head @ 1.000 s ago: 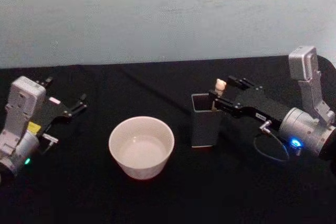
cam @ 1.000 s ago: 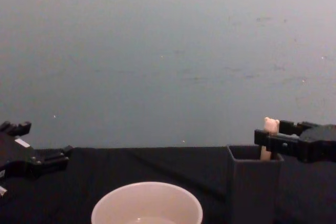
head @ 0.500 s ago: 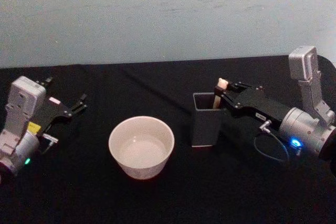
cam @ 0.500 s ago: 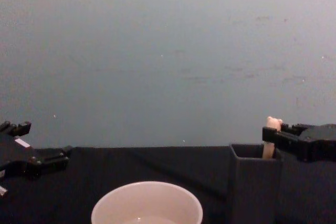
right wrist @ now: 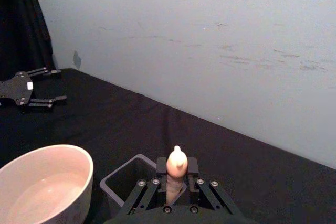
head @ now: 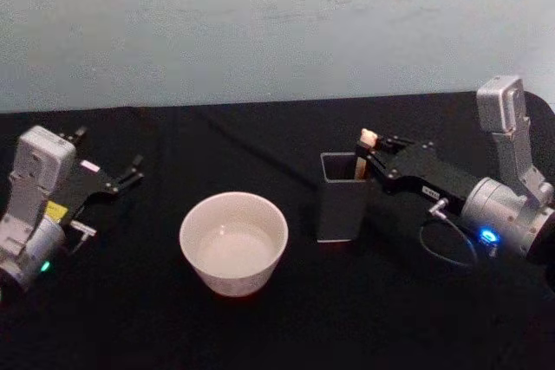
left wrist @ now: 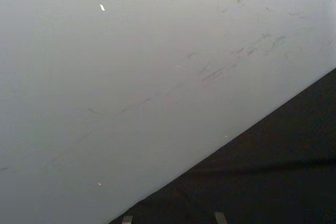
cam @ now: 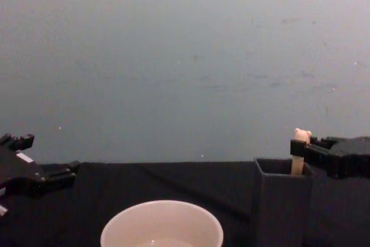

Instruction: Pick up the stirring spoon with one hand, stir inside the cup, then place it back in its original position.

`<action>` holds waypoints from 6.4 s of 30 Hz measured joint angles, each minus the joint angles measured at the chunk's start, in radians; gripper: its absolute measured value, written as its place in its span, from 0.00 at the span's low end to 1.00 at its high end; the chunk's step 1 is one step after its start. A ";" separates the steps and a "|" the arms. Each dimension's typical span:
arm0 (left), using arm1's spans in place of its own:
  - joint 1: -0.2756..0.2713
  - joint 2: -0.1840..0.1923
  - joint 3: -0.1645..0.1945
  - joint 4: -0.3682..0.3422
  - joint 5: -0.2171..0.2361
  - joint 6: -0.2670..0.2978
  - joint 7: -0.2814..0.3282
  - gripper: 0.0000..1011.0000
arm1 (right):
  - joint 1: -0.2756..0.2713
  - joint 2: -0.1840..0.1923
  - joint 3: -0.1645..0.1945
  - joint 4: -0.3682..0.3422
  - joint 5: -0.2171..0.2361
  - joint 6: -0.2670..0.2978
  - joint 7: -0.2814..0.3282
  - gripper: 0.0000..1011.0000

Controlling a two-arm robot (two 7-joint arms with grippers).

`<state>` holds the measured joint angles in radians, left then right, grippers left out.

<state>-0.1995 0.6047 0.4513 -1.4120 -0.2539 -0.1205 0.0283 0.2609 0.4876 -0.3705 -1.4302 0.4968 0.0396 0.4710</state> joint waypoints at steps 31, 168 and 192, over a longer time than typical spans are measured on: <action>0.000 0.000 0.000 0.000 0.000 0.000 0.000 0.99 | -0.002 0.037 0.058 -0.109 0.186 0.072 0.039 0.21; 0.000 0.000 0.000 0.000 0.000 0.000 0.000 0.99 | 0.187 -0.169 -0.268 0.093 -0.090 -0.002 0.086 0.21; 0.000 0.000 0.000 0.000 0.000 0.000 0.000 0.99 | 0.077 -0.023 -0.199 -0.088 -0.039 0.026 0.144 0.21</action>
<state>-0.1995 0.6047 0.4514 -1.4120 -0.2539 -0.1205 0.0283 0.3382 0.4641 -0.5699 -1.5179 0.4576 0.0654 0.6145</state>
